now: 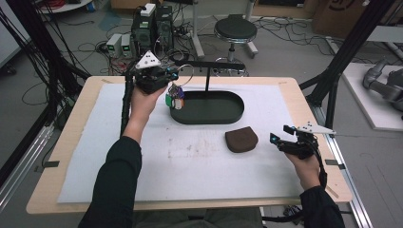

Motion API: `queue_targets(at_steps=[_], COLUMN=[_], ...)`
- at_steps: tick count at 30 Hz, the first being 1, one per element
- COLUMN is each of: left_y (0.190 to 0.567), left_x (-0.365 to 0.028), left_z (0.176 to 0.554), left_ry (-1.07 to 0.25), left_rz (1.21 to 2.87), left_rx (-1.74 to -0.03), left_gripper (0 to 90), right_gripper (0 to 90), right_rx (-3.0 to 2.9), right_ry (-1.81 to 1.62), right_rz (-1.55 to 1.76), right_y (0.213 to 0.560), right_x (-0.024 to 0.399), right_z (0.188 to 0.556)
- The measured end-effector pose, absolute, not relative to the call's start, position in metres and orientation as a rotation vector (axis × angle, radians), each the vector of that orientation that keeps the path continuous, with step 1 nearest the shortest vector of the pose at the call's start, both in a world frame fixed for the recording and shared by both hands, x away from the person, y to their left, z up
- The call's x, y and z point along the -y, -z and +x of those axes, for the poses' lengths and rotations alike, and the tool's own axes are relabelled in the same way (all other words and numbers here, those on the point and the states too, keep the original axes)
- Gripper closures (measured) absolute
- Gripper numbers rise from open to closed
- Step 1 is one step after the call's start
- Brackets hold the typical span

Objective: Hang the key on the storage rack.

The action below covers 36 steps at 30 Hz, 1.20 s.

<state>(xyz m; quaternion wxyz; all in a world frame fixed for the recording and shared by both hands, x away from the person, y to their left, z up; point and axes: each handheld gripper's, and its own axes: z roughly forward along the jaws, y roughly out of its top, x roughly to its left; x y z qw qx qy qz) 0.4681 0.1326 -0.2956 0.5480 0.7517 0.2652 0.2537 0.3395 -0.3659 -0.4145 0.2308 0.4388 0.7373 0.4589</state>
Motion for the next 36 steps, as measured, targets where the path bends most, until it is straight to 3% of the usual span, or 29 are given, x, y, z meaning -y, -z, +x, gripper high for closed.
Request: queue_targets(at_steps=[36], left_y=[0.322], left_x=[-0.134], left_z=[0.497], left_ry=[-0.582], left_rz=[1.757], left_rx=[-0.802], left_gripper=[86.3], right_gripper=[26.6], right_rx=[-2.034], right_ry=[-1.261], right_rz=[1.206], right_y=[0.416], right_x=[0.366], right_z=[0.341])
